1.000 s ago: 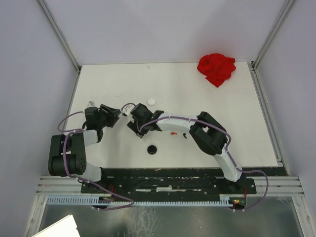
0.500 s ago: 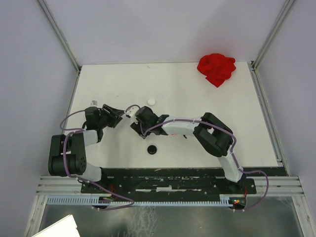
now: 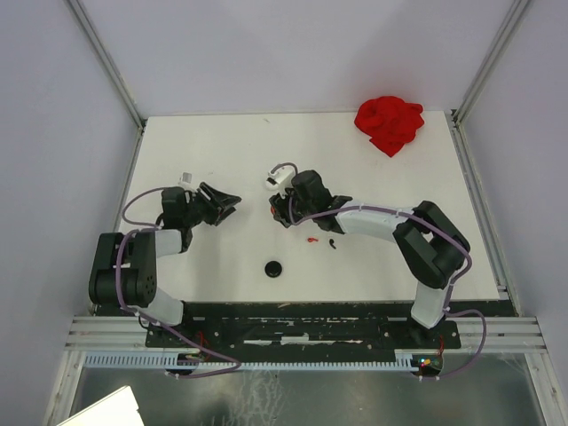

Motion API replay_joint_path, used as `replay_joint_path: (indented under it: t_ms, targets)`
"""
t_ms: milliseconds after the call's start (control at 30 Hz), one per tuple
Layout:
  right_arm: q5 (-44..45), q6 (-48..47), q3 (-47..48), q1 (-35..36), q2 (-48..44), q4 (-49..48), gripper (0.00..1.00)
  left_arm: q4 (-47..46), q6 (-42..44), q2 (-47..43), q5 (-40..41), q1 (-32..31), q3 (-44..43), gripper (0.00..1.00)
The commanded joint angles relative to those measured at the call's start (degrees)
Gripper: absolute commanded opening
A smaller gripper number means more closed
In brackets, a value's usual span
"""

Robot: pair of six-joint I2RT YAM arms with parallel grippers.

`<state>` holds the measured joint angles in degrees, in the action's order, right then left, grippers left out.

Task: Insert the wireless bluetooth earbuds into the charging case
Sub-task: Pick up the charging case at the center of the board.

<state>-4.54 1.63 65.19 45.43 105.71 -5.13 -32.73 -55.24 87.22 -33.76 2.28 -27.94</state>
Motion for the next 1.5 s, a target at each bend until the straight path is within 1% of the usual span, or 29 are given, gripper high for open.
replay_joint_path:
  t_ms: [0,267,433,600,1067,1467]
  targets:
    - [-6.7,-0.6,-2.0,-1.5,-4.7,-5.0,0.37,-6.2,0.2,1.7,-1.4,-4.3,-2.9,0.60]
    - [-10.2,-1.7,-2.4,-2.4,-6.3,-2.4,0.36,-12.0,-2.7,6.7,1.8,-13.2,-6.3,0.59]
    - [-11.4,-2.1,-2.3,-2.7,-6.6,-1.2,0.34,-12.3,-2.8,7.4,3.0,-15.9,-7.3,0.59]
    - [-12.3,-2.1,-2.3,-3.0,-6.7,-0.9,0.34,-13.1,-2.7,6.9,3.2,-16.7,-7.1,0.58]
    - [-15.6,-1.6,-1.8,-4.9,-6.1,-1.1,0.34,-15.6,-2.3,6.6,0.4,-18.4,-5.0,0.55]
    - [-17.1,-1.0,-1.4,-5.9,-6.1,-1.6,0.34,-16.8,-2.4,6.2,-0.2,-19.7,-3.8,0.54]
